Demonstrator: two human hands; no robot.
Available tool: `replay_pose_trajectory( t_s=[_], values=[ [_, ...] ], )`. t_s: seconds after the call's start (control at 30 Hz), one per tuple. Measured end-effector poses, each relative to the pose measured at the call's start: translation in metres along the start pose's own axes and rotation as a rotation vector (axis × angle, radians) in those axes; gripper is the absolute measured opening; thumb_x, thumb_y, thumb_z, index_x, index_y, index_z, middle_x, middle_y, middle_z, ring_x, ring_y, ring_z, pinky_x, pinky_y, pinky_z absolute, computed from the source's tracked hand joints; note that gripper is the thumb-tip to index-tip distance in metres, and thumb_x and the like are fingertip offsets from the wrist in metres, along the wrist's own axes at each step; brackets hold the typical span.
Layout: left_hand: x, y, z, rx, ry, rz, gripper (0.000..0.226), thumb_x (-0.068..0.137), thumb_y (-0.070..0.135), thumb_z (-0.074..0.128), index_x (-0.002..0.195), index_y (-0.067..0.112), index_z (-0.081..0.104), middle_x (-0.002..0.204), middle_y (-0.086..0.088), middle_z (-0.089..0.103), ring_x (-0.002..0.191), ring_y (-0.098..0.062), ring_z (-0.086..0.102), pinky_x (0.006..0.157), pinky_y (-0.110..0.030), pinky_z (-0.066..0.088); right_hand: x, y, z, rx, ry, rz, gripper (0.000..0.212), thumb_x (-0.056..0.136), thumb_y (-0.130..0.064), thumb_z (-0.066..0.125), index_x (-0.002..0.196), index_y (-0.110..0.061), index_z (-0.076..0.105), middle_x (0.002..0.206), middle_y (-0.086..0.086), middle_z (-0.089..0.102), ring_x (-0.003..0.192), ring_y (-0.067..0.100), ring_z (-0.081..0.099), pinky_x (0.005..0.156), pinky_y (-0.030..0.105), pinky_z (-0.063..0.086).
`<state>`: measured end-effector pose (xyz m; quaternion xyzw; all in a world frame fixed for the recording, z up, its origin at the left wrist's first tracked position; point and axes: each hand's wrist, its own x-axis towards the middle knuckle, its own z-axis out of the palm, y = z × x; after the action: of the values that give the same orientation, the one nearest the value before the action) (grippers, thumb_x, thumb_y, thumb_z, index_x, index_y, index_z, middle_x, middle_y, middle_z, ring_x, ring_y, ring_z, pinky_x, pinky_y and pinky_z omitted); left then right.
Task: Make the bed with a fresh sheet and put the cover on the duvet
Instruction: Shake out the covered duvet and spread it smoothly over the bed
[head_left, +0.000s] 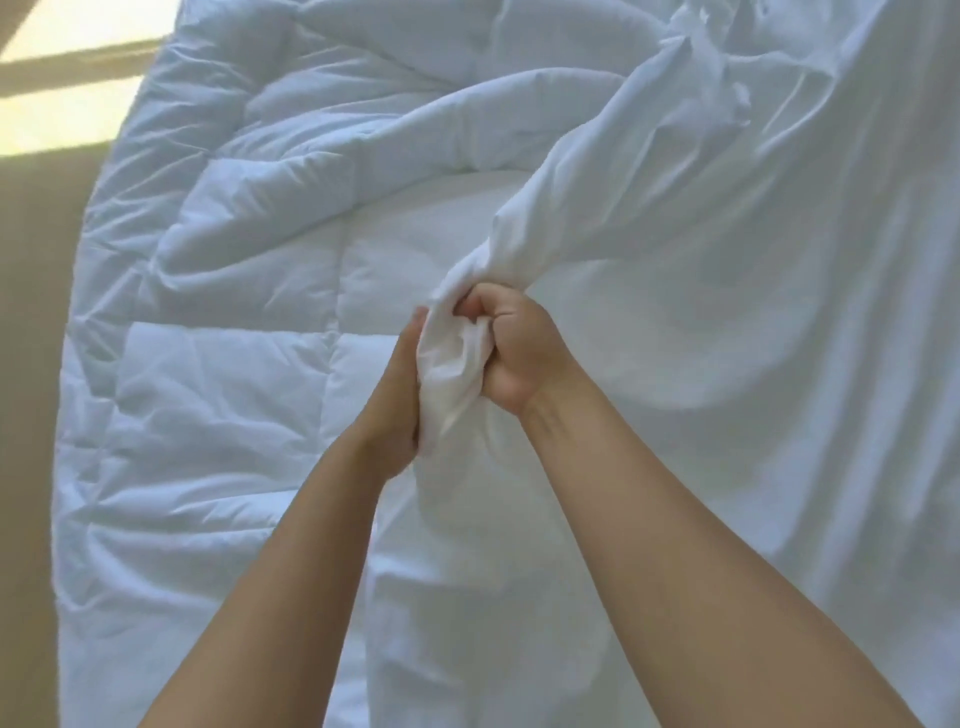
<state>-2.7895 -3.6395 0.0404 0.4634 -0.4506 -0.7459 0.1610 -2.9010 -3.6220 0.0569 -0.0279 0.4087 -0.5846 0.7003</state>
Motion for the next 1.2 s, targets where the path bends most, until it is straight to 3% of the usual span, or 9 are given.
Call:
replay_pose_trajectory(
  t_s=[0.1, 0.2, 0.3, 0.4, 0.63, 0.77, 0.9, 1.07, 1.2],
  values=[
    [-0.011, 0.014, -0.037, 0.069, -0.062, 0.011, 0.028, 0.081, 0.054, 0.057, 0.088, 0.033, 0.074, 0.082, 0.008, 0.071, 0.078, -0.007, 0.068, 0.065, -0.023, 0.053, 0.017, -0.016, 0.028, 0.015, -0.044, -0.077, 0.019, 0.091, -0.001, 0.043, 0.082, -0.002, 0.059, 0.061, 0.006, 0.061, 0.057, 0.016, 0.062, 0.057, 0.026, 0.053],
    [-0.012, 0.022, -0.101, 0.471, 0.340, 0.025, 0.031, 0.064, 0.050, 0.063, 0.061, 0.019, 0.070, 0.056, 0.007, 0.061, 0.060, -0.016, 0.059, 0.050, -0.020, 0.045, 0.031, -0.008, 0.051, -0.289, -0.034, -0.107, 0.021, 0.094, -0.016, 0.051, 0.113, -0.009, 0.052, 0.095, 0.005, 0.062, 0.085, 0.015, 0.061, 0.075, 0.028, 0.048],
    [0.000, -0.003, -0.143, 0.774, 0.731, 0.005, 0.028, 0.084, 0.039, 0.060, 0.086, 0.011, 0.062, 0.086, -0.007, 0.066, 0.085, -0.028, 0.060, 0.074, -0.033, 0.047, 0.022, 0.041, 0.050, -0.588, 0.112, -0.083, 0.039, 0.094, -0.020, 0.052, 0.131, -0.016, 0.042, 0.107, -0.005, 0.057, 0.089, 0.001, 0.055, 0.070, 0.015, 0.043],
    [-0.013, -0.065, -0.137, 0.529, 0.515, -0.215, 0.045, 0.094, 0.042, 0.049, 0.116, 0.003, 0.058, 0.116, -0.013, 0.061, 0.109, -0.030, 0.058, 0.096, -0.042, 0.046, -0.030, 0.124, 0.025, -0.779, 0.269, -0.088, 0.048, 0.092, -0.018, 0.055, 0.138, -0.017, 0.038, 0.122, -0.003, 0.049, 0.112, 0.010, 0.049, 0.090, 0.020, 0.037],
    [-0.176, -0.194, -0.115, -0.185, 0.094, -0.461, 0.051, 0.080, 0.050, 0.061, 0.117, 0.015, 0.061, 0.107, -0.001, 0.071, 0.094, -0.018, 0.068, 0.073, -0.028, 0.051, -0.217, 0.301, -0.039, -1.289, 0.512, 0.018, 0.041, 0.086, -0.020, 0.064, 0.124, -0.018, 0.049, 0.112, -0.011, 0.043, 0.113, 0.010, 0.040, 0.095, 0.017, 0.028],
    [-0.255, -0.243, -0.087, -0.249, -0.236, -0.596, 0.048, 0.080, 0.017, 0.065, 0.126, 0.011, 0.053, 0.121, -0.005, 0.066, 0.109, -0.019, 0.063, 0.090, -0.029, 0.050, -0.274, 0.355, -0.051, -1.093, 0.777, 0.158, 0.027, 0.091, -0.023, 0.059, 0.117, -0.024, 0.053, 0.115, -0.010, 0.047, 0.115, 0.011, 0.043, 0.098, 0.031, 0.040],
    [-0.264, -0.258, -0.072, -0.075, -0.285, -0.584, 0.036, 0.082, -0.009, 0.059, 0.116, 0.001, 0.060, 0.111, -0.013, 0.069, 0.098, -0.018, 0.067, 0.078, -0.021, 0.053, -0.277, 0.378, -0.061, -1.031, 0.850, 0.191, 0.014, 0.097, -0.019, 0.048, 0.096, -0.017, 0.062, 0.097, -0.003, 0.060, 0.096, 0.014, 0.055, 0.086, 0.035, 0.045],
    [-0.263, -0.270, -0.042, 0.286, -0.335, -0.386, 0.020, 0.080, 0.005, 0.070, 0.099, 0.004, 0.067, 0.098, -0.011, 0.071, 0.093, -0.017, 0.068, 0.079, -0.030, 0.056, -0.281, 0.380, -0.065, -0.611, 0.736, 0.175, 0.042, 0.094, 0.002, 0.035, 0.092, -0.029, 0.063, 0.092, -0.018, 0.067, 0.089, -0.006, 0.061, 0.074, 0.007, 0.044],
    [-0.264, -0.269, -0.007, 0.390, -0.409, -0.223, 0.015, 0.076, 0.021, 0.071, 0.086, 0.031, 0.066, 0.086, 0.013, 0.069, 0.082, 0.006, 0.063, 0.068, -0.014, 0.053, -0.305, 0.370, -0.097, -0.035, 0.844, 0.019, 0.028, 0.094, -0.009, 0.039, 0.087, -0.014, 0.066, 0.075, -0.007, 0.070, 0.079, 0.011, 0.064, 0.068, 0.019, 0.050]
  ],
)
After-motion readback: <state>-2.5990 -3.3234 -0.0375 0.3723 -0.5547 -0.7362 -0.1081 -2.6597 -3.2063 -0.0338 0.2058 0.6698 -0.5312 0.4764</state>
